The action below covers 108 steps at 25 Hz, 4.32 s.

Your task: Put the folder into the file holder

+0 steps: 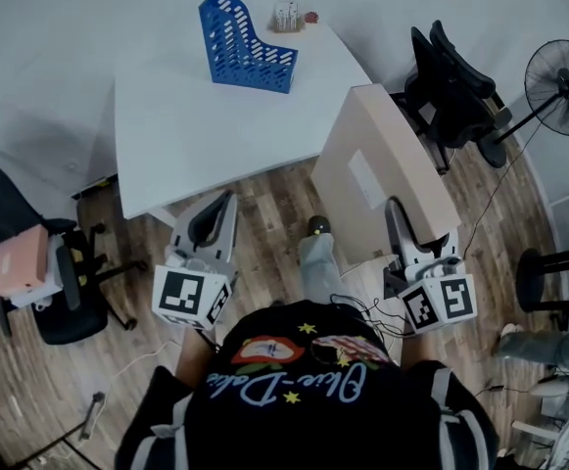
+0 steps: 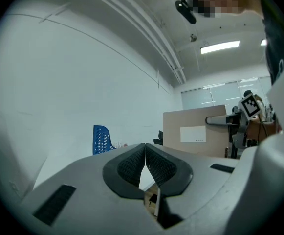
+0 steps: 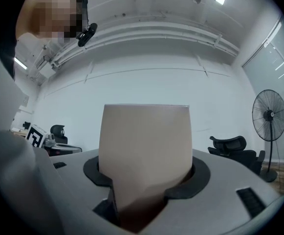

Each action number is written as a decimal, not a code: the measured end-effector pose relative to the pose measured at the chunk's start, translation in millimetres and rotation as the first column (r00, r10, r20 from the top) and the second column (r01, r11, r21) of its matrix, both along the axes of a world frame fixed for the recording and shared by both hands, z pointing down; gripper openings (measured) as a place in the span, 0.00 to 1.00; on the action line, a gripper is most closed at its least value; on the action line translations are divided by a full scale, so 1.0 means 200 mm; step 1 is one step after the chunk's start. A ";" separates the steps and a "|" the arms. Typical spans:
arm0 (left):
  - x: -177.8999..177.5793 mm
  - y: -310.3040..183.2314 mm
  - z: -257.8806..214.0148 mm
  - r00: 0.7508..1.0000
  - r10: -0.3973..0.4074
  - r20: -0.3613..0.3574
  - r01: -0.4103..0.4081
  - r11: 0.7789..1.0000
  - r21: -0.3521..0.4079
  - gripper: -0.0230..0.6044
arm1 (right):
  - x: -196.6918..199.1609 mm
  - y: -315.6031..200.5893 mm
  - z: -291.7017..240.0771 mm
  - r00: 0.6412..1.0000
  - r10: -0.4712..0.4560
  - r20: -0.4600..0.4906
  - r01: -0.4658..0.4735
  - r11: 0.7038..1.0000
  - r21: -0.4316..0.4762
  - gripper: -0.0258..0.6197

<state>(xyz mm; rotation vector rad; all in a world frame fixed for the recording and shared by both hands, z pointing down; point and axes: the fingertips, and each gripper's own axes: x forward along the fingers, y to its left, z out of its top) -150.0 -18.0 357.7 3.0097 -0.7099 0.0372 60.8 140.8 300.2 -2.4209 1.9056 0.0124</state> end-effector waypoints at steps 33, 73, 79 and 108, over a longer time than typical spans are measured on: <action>0.76 -0.87 -0.01 0.961 -0.275 0.040 0.275 0.961 -0.016 0.04 | 0.93 -1.15 -0.07 0.942 -0.332 -0.037 0.333 0.943 0.025 0.43; 0.73 -1.34 -0.03 0.846 -0.533 0.007 0.531 0.843 -0.085 0.04 | 0.92 -2.08 -0.46 0.712 -0.694 -0.104 0.701 0.694 0.166 0.42; 0.68 -1.36 -0.07 0.842 -0.540 -0.002 0.539 0.840 -0.070 0.04 | 0.90 -2.07 -0.48 0.717 -0.687 -0.120 0.697 0.701 0.150 0.42; 0.50 -1.51 -0.02 0.821 -0.570 -0.028 0.564 0.819 -0.105 0.04 | 0.68 -2.34 -0.48 0.617 -0.779 -0.115 0.787 0.605 0.123 0.43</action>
